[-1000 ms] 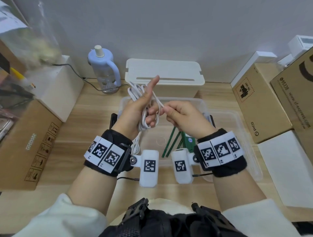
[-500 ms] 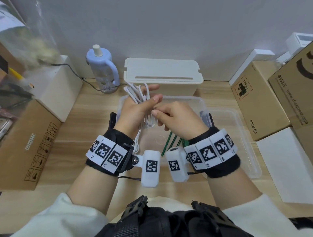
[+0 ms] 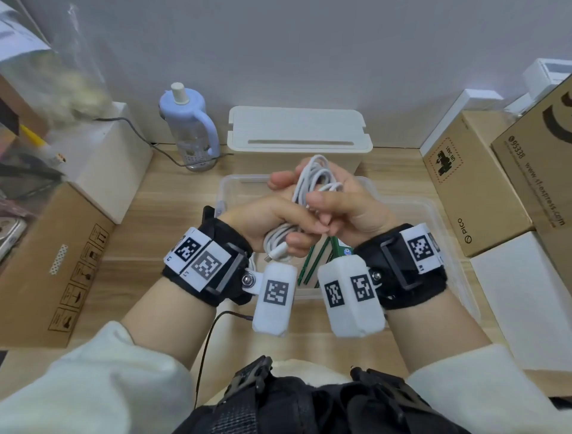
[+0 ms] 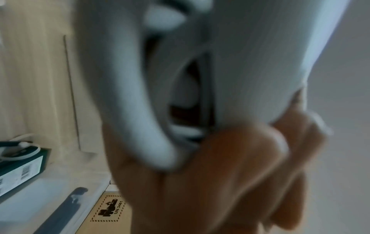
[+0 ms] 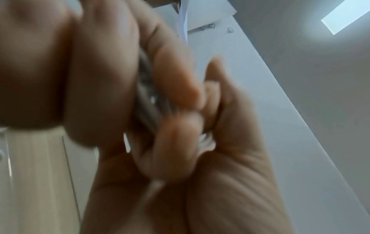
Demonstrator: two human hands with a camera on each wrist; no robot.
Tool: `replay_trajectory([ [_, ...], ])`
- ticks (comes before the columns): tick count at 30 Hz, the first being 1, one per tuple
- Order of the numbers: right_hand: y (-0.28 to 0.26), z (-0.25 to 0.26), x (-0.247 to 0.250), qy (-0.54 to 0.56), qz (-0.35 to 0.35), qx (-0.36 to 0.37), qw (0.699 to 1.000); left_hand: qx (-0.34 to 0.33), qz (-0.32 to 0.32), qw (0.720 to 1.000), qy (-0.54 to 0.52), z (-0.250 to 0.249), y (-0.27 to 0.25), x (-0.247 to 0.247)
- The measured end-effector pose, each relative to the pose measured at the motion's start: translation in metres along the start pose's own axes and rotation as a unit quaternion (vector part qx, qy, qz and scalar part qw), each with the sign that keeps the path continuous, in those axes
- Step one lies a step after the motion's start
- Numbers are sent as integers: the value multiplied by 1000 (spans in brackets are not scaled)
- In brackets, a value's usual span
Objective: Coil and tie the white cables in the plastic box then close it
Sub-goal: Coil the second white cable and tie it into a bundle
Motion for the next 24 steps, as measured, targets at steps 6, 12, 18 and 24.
replay_trajectory([
  [6, 0, 2, 13, 91, -194, 52, 975, -19, -107, 994, 6, 2, 8, 7],
  [12, 5, -3, 20, 68, -282, 60, 955, 1, -158, 986, 55, 1, 9, 12],
  [18, 13, 0, 24, 41, -261, 60, 963, 0, -165, 982, 92, -2, 10, 15],
  [24, 22, 19, 29, -83, -184, 100, 974, -33, -206, 968, 141, -8, 12, 30],
])
Point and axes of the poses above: each hand's wrist, its own y-axis towards the middle knuckle, its own x-axis out of the back of the hand, z = x × y, the point moved 4 cm from there along y, towards the middle knuckle, and after that the axes turned 9 degrees about -x, right-handed, at the moved point
